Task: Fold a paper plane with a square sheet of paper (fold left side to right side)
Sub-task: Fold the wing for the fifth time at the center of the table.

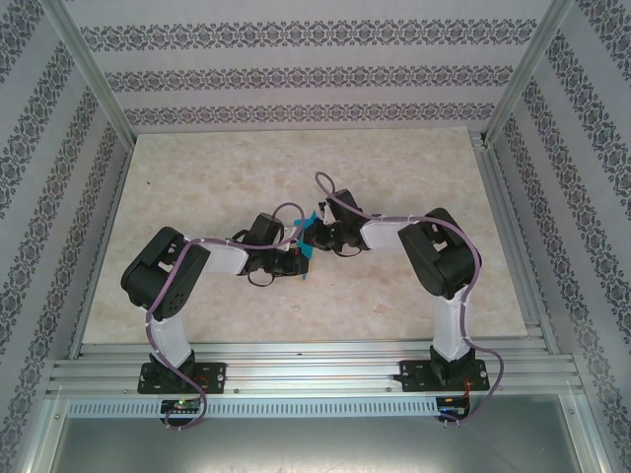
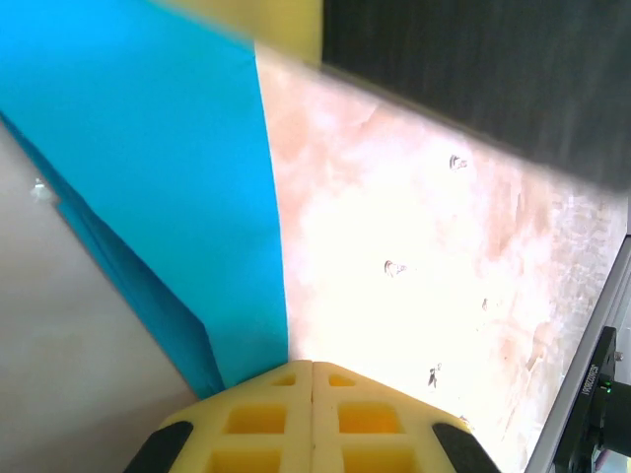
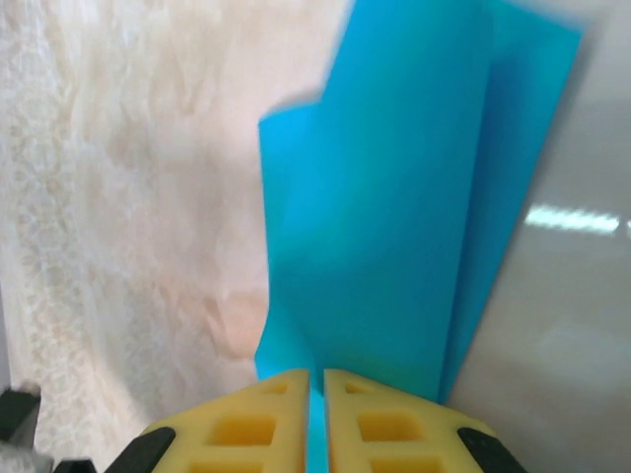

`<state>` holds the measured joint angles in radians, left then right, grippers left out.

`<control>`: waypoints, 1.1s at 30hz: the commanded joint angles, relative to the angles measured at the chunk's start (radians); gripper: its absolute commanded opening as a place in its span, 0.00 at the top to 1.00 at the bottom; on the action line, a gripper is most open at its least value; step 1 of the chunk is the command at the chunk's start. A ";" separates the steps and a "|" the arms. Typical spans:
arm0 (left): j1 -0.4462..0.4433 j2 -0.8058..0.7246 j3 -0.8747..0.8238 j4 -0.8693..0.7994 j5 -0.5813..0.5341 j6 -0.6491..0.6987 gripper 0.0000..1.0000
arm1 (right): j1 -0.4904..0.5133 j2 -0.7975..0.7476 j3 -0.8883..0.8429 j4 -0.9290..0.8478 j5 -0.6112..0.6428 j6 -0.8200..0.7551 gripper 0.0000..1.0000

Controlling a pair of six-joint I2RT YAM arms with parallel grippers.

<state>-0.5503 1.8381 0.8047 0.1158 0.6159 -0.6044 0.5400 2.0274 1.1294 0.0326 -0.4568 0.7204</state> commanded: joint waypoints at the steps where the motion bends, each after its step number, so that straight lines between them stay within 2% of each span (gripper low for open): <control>1: -0.021 0.068 -0.061 -0.103 -0.083 0.022 0.96 | -0.028 0.022 0.037 -0.015 0.057 -0.062 0.87; 12: -0.020 0.061 -0.064 -0.103 -0.080 0.026 0.96 | -0.070 0.102 0.139 -0.102 0.084 -0.128 0.87; 22: -0.020 0.054 -0.067 -0.109 -0.081 0.030 0.96 | -0.102 0.162 0.266 -0.208 0.157 -0.187 0.87; 33: -0.020 0.043 -0.077 -0.102 -0.078 0.026 0.97 | -0.148 0.193 0.337 -0.248 0.158 -0.169 0.86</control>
<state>-0.5507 1.8328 0.7895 0.1410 0.6144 -0.6041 0.4400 2.1868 1.4422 -0.2283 -0.4400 0.5652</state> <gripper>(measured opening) 0.058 0.139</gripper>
